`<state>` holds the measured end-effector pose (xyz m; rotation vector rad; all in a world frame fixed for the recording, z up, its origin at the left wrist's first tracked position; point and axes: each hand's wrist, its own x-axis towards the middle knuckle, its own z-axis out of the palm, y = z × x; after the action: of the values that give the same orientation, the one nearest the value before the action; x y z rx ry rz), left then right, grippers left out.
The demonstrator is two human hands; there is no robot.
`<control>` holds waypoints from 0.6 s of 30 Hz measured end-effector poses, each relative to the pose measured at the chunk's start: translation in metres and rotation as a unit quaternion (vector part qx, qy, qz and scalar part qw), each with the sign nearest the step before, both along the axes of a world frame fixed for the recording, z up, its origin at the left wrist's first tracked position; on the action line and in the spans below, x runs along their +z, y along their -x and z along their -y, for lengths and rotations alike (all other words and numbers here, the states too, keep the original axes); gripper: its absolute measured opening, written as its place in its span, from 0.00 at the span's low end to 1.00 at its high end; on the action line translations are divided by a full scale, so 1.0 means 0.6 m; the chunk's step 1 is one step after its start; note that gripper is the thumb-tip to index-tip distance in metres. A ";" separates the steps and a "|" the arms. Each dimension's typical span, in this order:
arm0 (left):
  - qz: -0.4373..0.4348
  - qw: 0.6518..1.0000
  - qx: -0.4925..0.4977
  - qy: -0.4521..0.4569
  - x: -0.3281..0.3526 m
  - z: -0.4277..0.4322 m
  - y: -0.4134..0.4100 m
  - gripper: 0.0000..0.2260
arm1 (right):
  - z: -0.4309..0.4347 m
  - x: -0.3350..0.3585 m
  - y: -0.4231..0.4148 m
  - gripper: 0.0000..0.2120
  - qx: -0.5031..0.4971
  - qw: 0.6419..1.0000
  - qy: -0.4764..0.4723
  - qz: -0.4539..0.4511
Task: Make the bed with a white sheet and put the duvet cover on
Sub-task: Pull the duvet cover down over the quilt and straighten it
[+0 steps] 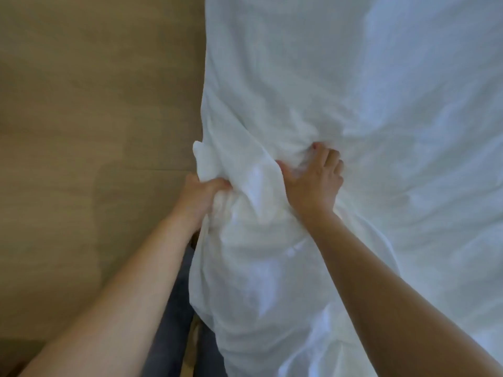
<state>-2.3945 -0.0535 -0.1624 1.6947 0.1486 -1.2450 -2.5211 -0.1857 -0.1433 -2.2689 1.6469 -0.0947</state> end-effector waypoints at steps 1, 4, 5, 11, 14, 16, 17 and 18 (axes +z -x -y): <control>-0.128 0.989 0.064 0.046 -0.004 0.009 -0.020 0.11 | 0.002 -0.008 -0.012 0.28 0.002 1.000 -0.003 -0.018; -0.280 0.935 0.173 0.132 -0.034 0.042 -0.062 0.20 | 0.022 -0.022 -0.027 0.16 0.020 0.998 -0.029 -0.048; -0.287 0.936 0.166 0.118 -0.044 0.058 -0.071 0.23 | 0.029 -0.024 -0.027 0.14 0.029 0.998 -0.038 -0.041; -0.132 0.991 0.011 -0.003 -0.065 0.146 -0.127 0.18 | 0.052 0.013 -0.013 0.19 0.002 0.992 -0.114 0.063; -0.233 0.972 -0.034 0.028 -0.036 0.163 -0.139 0.19 | 0.060 0.037 -0.016 0.22 -0.039 0.989 -0.091 0.107; -0.247 0.968 0.004 0.053 -0.017 0.168 -0.150 0.15 | 0.076 0.060 -0.015 0.23 -0.033 0.994 -0.044 0.099; -0.221 0.973 0.038 0.046 -0.008 0.168 -0.157 0.13 | 0.089 0.071 -0.008 0.22 -0.038 0.996 -0.009 0.085; -0.178 0.981 0.074 0.033 -0.004 0.165 -0.167 0.13 | 0.104 0.080 0.003 0.21 -0.053 0.996 0.024 0.072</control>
<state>-2.2940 -0.1524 -0.1650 1.3642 0.4359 -1.4139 -2.5227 -0.2482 -0.0952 -2.1530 1.7044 -0.3184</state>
